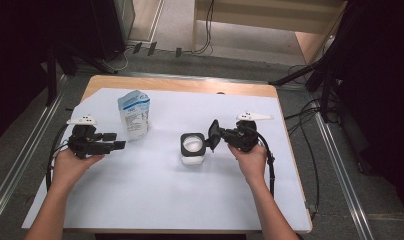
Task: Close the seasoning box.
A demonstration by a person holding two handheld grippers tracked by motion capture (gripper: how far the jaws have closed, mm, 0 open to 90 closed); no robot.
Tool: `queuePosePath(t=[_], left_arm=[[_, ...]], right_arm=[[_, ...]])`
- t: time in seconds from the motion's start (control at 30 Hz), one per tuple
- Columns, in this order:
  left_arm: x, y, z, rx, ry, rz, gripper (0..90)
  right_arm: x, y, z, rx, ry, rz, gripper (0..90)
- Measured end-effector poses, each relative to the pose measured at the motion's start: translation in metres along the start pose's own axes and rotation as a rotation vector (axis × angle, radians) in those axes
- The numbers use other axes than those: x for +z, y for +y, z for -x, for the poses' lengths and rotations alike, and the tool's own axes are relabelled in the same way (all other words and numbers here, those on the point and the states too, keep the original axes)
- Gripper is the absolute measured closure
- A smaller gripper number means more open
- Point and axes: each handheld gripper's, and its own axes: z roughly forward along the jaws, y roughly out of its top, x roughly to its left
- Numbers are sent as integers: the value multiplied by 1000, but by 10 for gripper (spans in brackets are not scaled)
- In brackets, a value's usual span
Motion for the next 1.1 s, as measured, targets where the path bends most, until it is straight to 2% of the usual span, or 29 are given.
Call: queuePosePath(t=[0.07,0.2,0.33,0.73,1.1], left_arm=[[-1,-3,3,5,-1,1,402],[0,-6,6,13,-6,-8,402],[1,-6,6,6,-12,2,402],[2,-7,5,12,-9,-12,402],[3,-8,4,14,-14,-22,399]], right_arm=[[1,0,2,14,8,1,900],[2,0,-1,7,7,-5,900],[3,-1,-4,4,17,-2,900],[6,2,-16,-23,32,17,900],[15,1,-24,-50,40,-14,900]])
